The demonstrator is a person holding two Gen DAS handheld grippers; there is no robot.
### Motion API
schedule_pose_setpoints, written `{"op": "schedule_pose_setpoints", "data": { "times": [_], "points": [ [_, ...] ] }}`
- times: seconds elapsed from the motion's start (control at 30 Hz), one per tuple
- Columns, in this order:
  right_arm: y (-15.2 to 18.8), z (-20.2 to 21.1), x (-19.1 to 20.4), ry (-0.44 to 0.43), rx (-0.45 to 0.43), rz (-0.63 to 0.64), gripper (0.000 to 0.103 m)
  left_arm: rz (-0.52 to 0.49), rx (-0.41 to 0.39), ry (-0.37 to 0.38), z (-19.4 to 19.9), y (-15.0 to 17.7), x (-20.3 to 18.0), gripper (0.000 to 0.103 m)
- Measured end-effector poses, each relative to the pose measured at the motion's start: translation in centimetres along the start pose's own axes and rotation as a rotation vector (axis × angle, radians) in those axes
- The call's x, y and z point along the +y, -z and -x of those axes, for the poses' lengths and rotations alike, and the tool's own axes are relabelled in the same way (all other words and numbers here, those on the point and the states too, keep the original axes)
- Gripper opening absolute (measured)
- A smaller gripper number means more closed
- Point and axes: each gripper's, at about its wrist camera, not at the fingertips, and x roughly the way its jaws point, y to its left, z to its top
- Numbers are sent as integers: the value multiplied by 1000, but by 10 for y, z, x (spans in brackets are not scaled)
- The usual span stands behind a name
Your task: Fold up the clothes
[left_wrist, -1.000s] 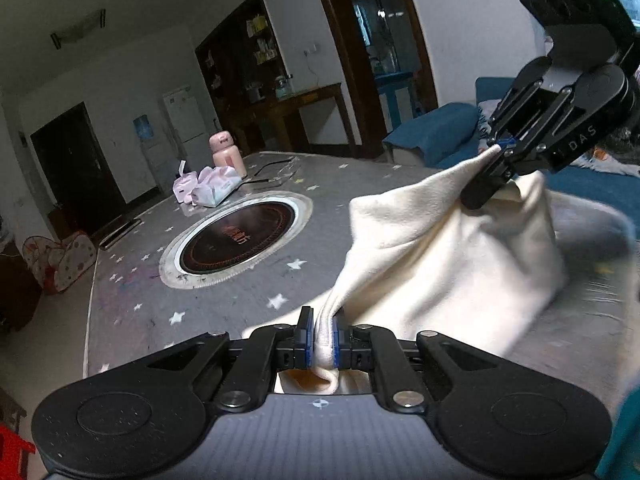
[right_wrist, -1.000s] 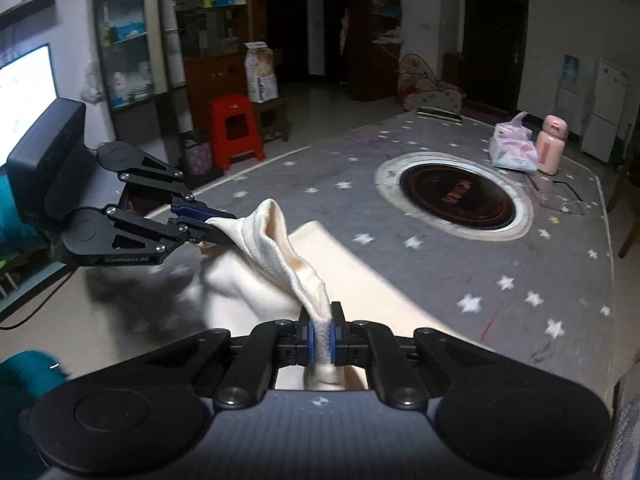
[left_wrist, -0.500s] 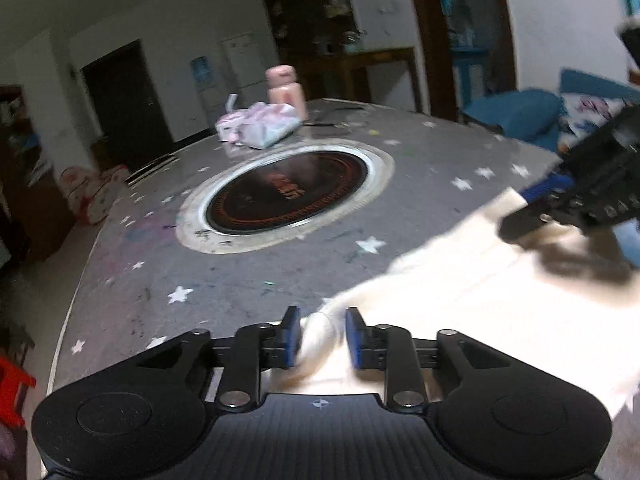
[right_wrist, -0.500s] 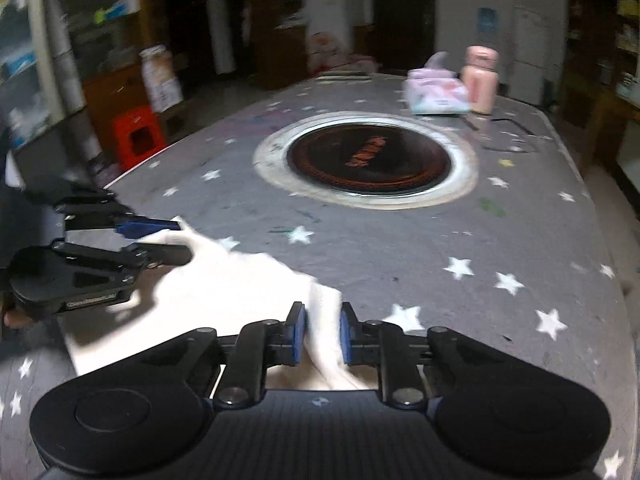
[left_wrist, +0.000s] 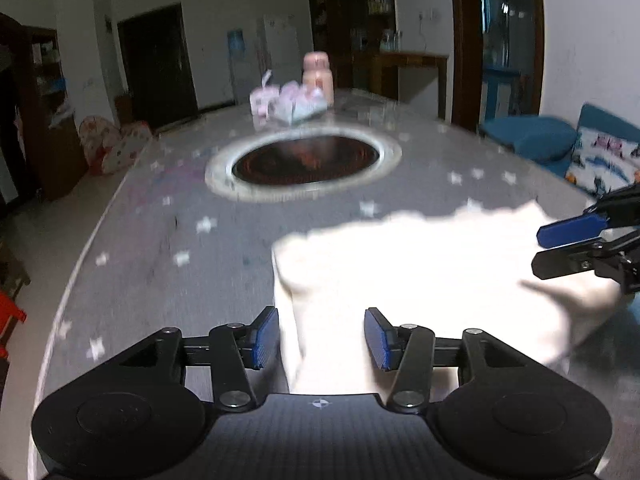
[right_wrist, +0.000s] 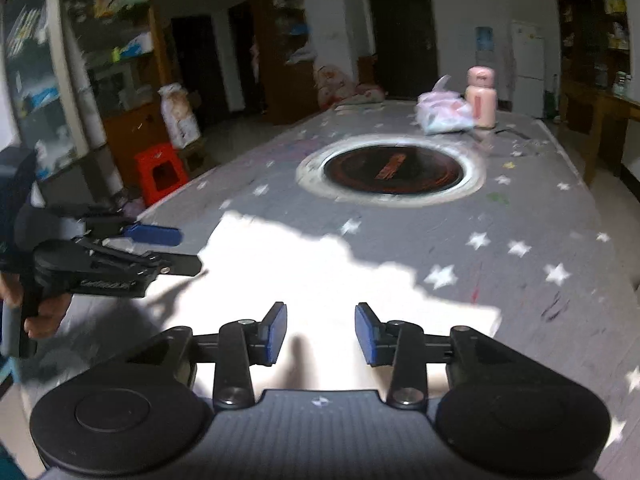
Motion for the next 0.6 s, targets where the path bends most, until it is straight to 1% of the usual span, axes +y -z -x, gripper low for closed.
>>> {"op": "schedule_pose_setpoints", "data": {
  "times": [0.03,0.07,0.1,0.2,0.33,0.47,0.53,0.6],
  "points": [
    [4,-2,6,7,8,29,37,12,2,4,0,2,0,47],
    [7,-4,11,15,12,55,37,23,5,11,0,4,0,43],
    [9,-6,15,25,16,78,37,34,9,22,0,4,1,36],
    [15,-11,22,40,28,128,38,45,25,40,2,6,1,29],
    [21,-11,25,33,39,140,39,57,47,66,9,12,3,28],
    [28,-2,30,6,61,147,39,86,74,103,28,27,6,28],
    [34,6,36,-18,71,158,39,86,76,113,39,35,8,29],
    [40,15,38,-51,73,151,40,93,70,112,50,40,10,32]
  ]
}}
